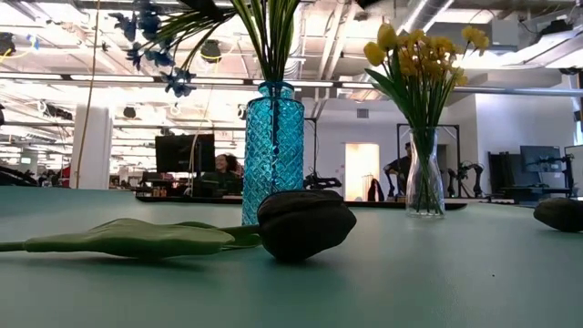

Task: Sort flowers into vase by color
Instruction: Put the blue flower into the blue transparent vase

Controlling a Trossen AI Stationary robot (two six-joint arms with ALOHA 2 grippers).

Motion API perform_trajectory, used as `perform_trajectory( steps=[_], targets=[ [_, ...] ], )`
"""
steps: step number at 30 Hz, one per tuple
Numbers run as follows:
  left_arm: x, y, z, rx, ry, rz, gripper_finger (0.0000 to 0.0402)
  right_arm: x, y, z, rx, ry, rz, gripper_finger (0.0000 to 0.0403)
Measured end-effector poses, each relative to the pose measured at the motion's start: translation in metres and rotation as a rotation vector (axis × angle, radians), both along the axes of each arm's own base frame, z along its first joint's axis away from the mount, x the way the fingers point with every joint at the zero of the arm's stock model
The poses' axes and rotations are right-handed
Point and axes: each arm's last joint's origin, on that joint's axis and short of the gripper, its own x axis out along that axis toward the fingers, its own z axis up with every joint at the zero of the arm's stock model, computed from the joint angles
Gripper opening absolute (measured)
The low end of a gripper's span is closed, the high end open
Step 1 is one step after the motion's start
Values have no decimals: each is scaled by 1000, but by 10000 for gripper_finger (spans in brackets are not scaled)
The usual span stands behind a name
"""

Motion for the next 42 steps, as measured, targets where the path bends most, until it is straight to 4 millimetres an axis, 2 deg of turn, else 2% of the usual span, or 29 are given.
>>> perform_trajectory(
  steps=[4,9,12,15,20,23,30,42],
  targets=[
    [0,1,0,-116,-59,77,4,20,-11,19,-249,10,182,191],
    [-1,7,-2,-291,-135,225,4,46,-34,39,-528,-24,264,191],
    [-3,10,-3,-400,-167,280,5,60,-52,42,-660,-4,253,191],
    [-3,13,-2,-491,-202,305,9,72,-71,36,-748,63,235,191],
    [-3,13,-3,-564,-197,298,11,95,-104,13,-855,228,167,191],
    [-4,12,-4,-573,-188,301,11,107,-116,6,-921,265,79,191],
    [-5,12,-5,-569,-169,305,12,124,-120,-8,-993,282,79,191],
    [-6,11,-8,-563,-128,294,10,124,-129,-5,-958,232,30,186]
  ],
)
